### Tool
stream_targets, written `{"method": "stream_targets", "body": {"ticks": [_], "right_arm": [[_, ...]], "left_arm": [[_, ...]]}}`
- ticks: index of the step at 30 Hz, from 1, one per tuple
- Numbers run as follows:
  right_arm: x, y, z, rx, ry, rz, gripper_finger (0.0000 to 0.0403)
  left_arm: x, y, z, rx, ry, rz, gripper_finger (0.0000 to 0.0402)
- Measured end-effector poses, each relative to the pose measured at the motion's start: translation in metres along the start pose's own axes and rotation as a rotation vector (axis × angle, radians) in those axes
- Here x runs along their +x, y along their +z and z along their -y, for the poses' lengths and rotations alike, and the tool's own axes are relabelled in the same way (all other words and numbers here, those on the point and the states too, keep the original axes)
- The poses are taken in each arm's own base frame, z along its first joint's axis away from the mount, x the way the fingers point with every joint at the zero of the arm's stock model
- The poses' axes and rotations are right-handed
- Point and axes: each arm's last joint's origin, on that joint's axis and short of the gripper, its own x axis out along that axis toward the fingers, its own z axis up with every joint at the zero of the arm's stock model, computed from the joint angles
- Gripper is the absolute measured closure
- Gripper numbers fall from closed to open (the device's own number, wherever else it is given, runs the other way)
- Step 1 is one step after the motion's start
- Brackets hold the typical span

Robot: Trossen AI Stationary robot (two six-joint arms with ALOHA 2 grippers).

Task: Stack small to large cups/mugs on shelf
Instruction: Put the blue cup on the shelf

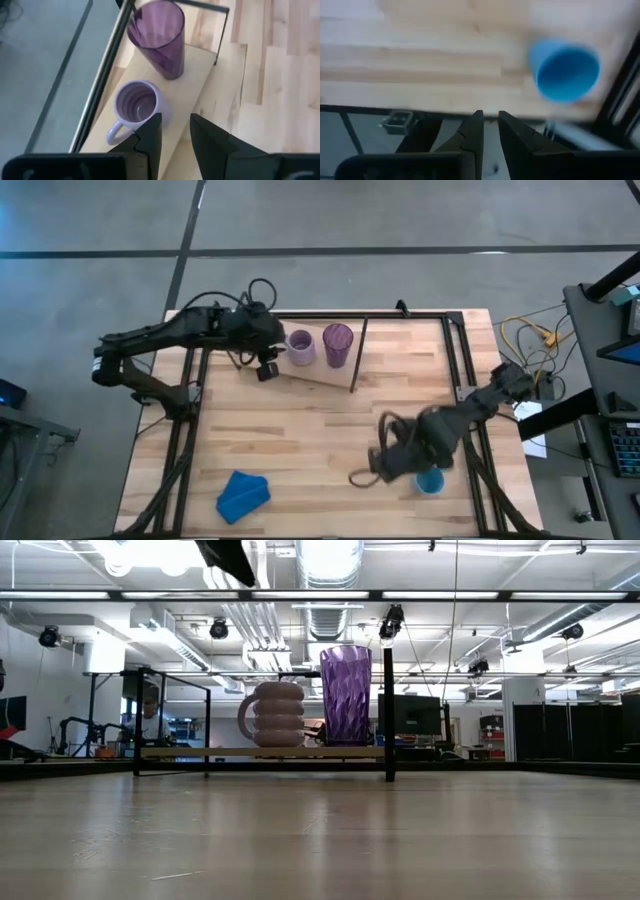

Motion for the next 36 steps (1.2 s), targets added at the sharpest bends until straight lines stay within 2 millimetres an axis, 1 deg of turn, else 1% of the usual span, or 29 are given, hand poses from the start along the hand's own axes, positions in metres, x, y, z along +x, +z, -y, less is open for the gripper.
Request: {"method": "stream_targets", "body": {"ticks": [4, 7, 10, 14, 17, 22, 30, 36], "right_arm": [[0.031, -0.023, 0.006, 0.105, -0.002, -0.051, 0.0349], [0.05, -0.033, 0.012, 0.144, -0.005, -0.06, 0.0349], [0.067, -0.036, 0.019, 0.127, -0.028, -0.047, 0.0349], [0.083, -0.032, 0.028, 0.126, -0.093, 0.002, 0.0349], [0.088, -0.028, 0.032, 0.124, -0.137, 0.039, 0.0349], [0.093, -0.025, 0.035, 0.12, -0.163, 0.06, 0.0349], [0.102, -0.021, 0.042, 0.101, -0.2, 0.09, 0.0349], [0.104, -0.021, 0.042, 0.098, -0.199, 0.092, 0.0349]], "left_arm": [[-0.013, -0.003, -0.003, -0.008, 0.002, 0.036, 0.0315], [-0.022, -0.005, -0.004, -0.012, 0.003, 0.059, 0.0315], [-0.028, -0.008, -0.005, -0.014, -0.022, 0.07, 0.0315], [-0.035, -0.011, -0.005, -0.017, -0.053, 0.087, 0.0315], [-0.038, -0.015, -0.006, -0.015, -0.065, 0.079, 0.0315], [-0.038, -0.02, -0.005, -0.012, -0.067, 0.059, 0.0315], [-0.034, -0.02, -0.004, -0.011, -0.085, 0.044, 0.0315], [-0.032, -0.019, -0.003, -0.01, -0.096, 0.038, 0.0315]]}}
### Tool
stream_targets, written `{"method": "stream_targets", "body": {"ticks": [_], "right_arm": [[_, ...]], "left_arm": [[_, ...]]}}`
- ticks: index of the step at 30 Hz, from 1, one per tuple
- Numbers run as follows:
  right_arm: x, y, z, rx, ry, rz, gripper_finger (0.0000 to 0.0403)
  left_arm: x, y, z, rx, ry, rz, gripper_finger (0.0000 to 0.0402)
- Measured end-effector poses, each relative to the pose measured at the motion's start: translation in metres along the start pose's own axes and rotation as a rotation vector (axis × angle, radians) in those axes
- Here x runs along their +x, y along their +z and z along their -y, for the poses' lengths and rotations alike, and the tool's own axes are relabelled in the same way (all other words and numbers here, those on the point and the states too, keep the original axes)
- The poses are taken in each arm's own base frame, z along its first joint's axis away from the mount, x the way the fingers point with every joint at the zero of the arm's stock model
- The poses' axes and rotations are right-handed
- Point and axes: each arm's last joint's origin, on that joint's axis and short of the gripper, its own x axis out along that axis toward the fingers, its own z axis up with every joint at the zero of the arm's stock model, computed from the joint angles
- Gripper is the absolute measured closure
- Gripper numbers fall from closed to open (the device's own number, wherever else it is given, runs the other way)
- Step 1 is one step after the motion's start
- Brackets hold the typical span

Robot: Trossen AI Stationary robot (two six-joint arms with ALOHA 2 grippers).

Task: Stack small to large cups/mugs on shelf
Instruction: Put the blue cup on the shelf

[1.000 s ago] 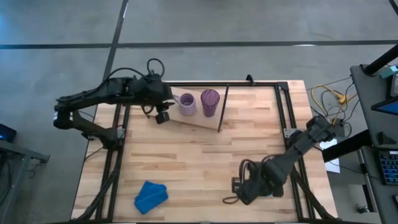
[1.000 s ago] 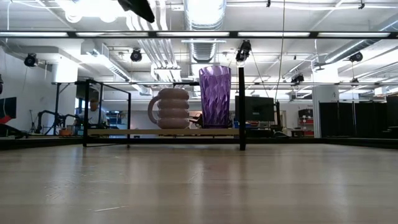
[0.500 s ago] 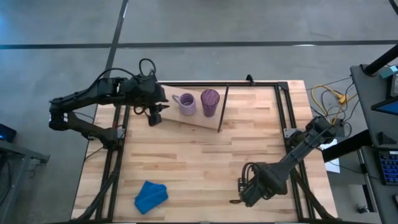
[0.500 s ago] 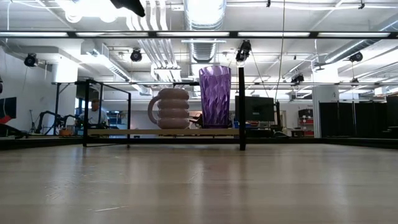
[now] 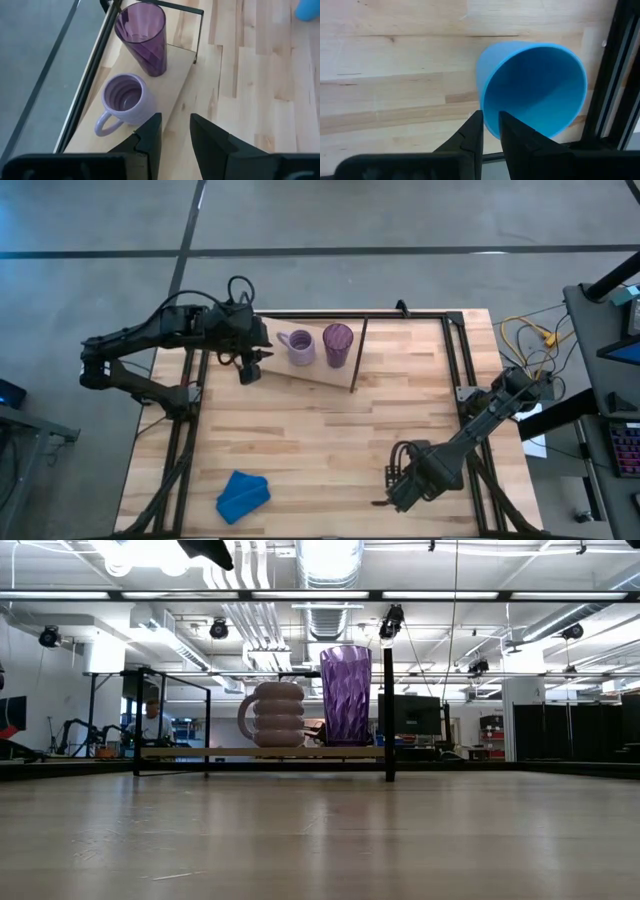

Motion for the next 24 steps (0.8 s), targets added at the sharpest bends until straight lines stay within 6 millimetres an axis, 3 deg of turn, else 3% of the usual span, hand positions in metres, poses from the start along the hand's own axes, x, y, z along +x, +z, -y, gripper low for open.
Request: {"method": "stream_targets", "body": {"ticks": [15, 24], "right_arm": [[0.0, -0.001, -0.002, -0.027, 0.016, -0.013, 0.0349], [0.014, 0.001, -0.002, -0.034, 0.017, -0.012, 0.0349]], "left_arm": [[0.001, 0.0, 0.0, -0.05, -0.005, -0.004, 0.0315], [0.001, 0.0, 0.001, -0.051, -0.025, -0.002, 0.0315]]}}
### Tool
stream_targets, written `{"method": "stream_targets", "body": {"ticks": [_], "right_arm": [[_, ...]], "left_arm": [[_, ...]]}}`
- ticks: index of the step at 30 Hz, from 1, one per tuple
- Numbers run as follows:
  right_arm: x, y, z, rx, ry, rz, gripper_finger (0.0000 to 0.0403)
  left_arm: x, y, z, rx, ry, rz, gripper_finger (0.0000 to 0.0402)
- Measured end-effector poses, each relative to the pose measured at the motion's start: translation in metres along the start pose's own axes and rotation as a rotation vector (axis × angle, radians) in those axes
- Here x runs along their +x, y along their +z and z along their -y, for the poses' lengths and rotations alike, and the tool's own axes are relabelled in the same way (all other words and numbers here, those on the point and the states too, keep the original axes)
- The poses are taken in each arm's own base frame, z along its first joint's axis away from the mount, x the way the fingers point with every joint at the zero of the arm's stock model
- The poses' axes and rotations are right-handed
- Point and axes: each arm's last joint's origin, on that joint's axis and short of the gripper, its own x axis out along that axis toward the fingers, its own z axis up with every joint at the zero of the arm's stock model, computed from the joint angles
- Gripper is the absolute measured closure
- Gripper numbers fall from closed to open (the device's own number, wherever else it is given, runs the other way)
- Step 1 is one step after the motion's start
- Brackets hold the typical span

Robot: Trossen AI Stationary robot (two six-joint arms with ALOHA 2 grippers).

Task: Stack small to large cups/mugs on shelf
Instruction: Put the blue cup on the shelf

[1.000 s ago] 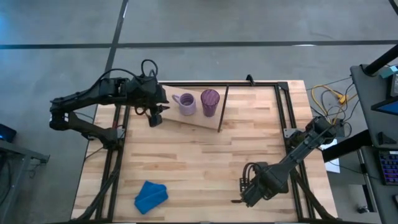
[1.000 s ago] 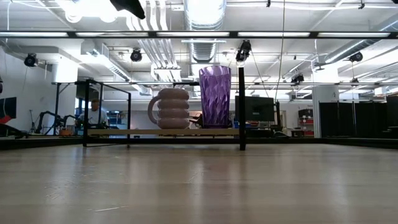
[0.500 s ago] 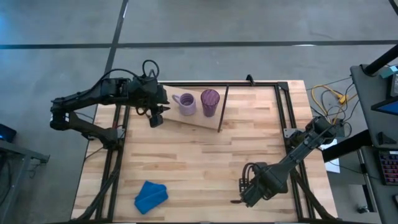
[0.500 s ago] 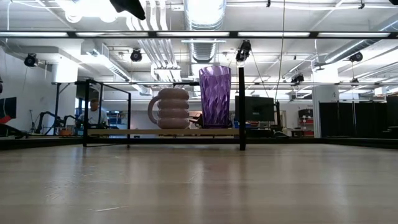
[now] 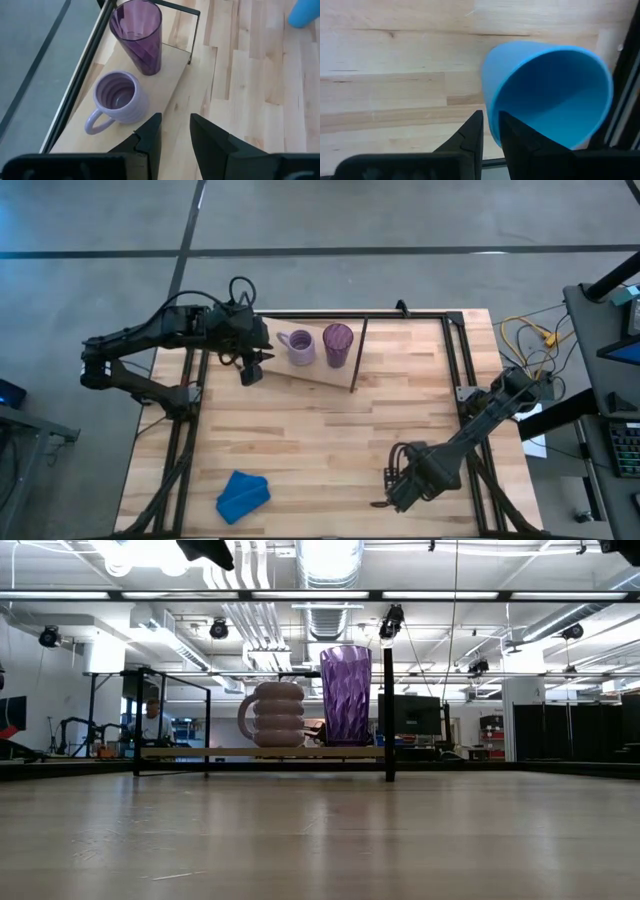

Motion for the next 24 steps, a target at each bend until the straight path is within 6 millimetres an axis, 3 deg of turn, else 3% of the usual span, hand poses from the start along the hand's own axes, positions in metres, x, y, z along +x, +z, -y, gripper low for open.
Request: {"method": "stream_targets", "body": {"ticks": [5, 8, 14, 19, 24], "right_arm": [[0.008, 0.001, 0.0, -0.024, 0.005, -0.004, 0.035], [0.009, 0.002, 0.0, -0.038, 0.003, -0.002, 0.0372], [-0.003, 0.0, -0.01, -0.073, 0.125, 0.025, 0.0393], [-0.048, 0.003, -0.036, -0.159, 0.537, 0.205, 0.0393], [-0.111, 0.017, -0.058, -0.509, 0.747, 0.577, 0.0394]], "left_arm": [[0.0, 0.0, 0.0, 0.0, 0.0, 0.0, 0.0315], [0.0, 0.0, 0.0, 0.001, 0.0, 0.0, 0.0315], [0.0, 0.0, 0.0, 0.001, -0.001, 0.0, 0.0315], [0.0, 0.0, 0.0, -0.007, -0.003, 0.001, 0.0315], [-0.002, -0.001, 0.001, -0.086, -0.045, -0.001, 0.0315]]}}
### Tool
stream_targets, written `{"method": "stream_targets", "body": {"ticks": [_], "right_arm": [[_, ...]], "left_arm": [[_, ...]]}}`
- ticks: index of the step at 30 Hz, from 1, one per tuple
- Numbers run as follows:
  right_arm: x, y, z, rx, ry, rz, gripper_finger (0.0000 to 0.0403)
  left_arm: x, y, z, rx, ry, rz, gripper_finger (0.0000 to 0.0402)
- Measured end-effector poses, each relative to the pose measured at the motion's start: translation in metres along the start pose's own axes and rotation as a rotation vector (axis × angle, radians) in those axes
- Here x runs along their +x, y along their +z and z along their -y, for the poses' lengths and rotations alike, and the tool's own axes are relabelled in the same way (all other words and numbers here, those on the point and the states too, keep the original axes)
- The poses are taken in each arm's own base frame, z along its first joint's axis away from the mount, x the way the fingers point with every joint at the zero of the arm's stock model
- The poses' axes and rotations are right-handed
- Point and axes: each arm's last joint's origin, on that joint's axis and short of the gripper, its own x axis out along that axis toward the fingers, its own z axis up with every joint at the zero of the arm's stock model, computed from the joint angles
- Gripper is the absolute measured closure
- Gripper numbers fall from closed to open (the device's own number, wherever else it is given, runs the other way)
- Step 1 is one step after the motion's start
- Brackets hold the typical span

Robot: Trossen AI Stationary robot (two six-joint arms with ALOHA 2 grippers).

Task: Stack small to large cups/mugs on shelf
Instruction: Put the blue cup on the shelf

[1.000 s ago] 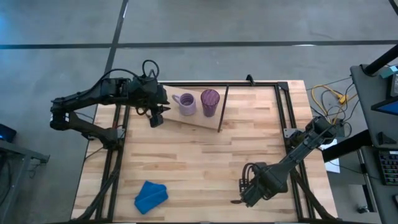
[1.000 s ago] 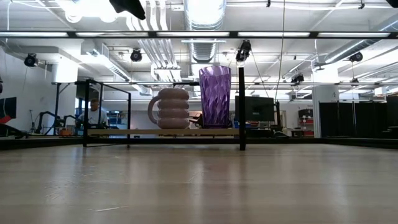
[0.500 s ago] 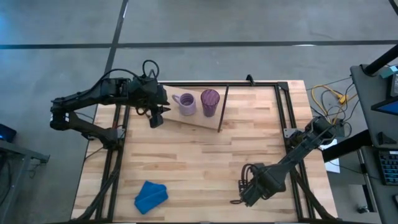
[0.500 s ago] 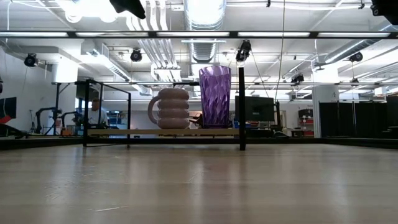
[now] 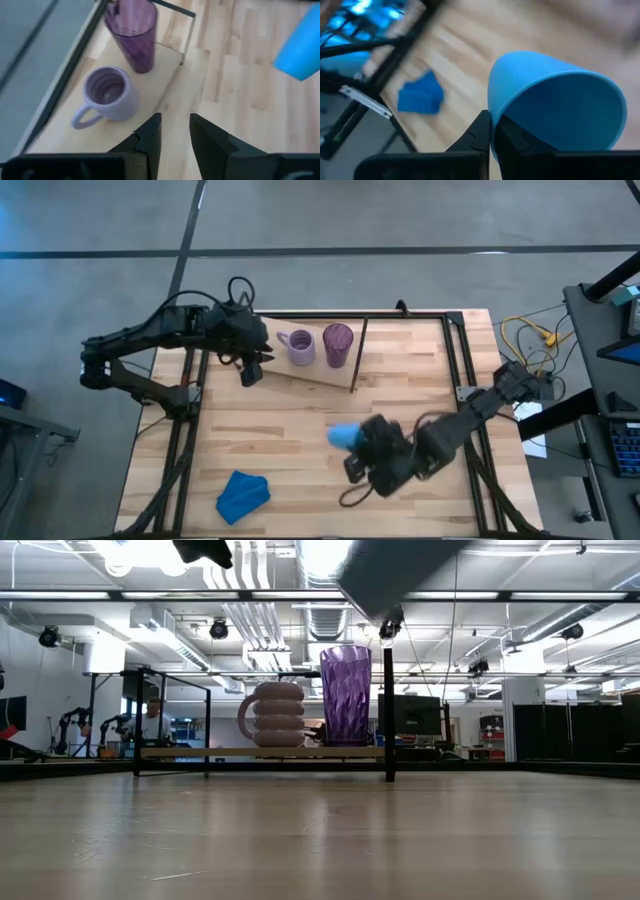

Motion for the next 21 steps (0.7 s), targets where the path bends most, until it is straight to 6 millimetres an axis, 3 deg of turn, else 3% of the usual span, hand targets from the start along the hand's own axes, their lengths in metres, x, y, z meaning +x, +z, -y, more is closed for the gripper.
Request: {"method": "stream_targets", "body": {"ticks": [4, 8, 16, 21], "right_arm": [[-0.012, 0.056, -0.015, -0.261, 0.033, 0.136, 0.0394], [-0.018, 0.109, -0.016, -0.464, 0.0, 0.232, 0.0394], [-0.029, 0.216, 0.011, -0.555, 0.002, 0.316, 0.0394], [-0.011, 0.26, 0.037, -0.577, 0.038, 0.252, 0.0394]], "left_arm": [[-0.003, -0.002, 0.004, -0.064, -0.038, -0.01, 0.0315], [-0.004, -0.011, 0.009, -0.057, -0.045, -0.102, 0.0315], [-0.006, -0.035, 0.009, -0.171, 0.014, -0.361, 0.0315], [-0.008, -0.035, 0.014, -0.186, 0.005, -0.353, 0.0315]]}}
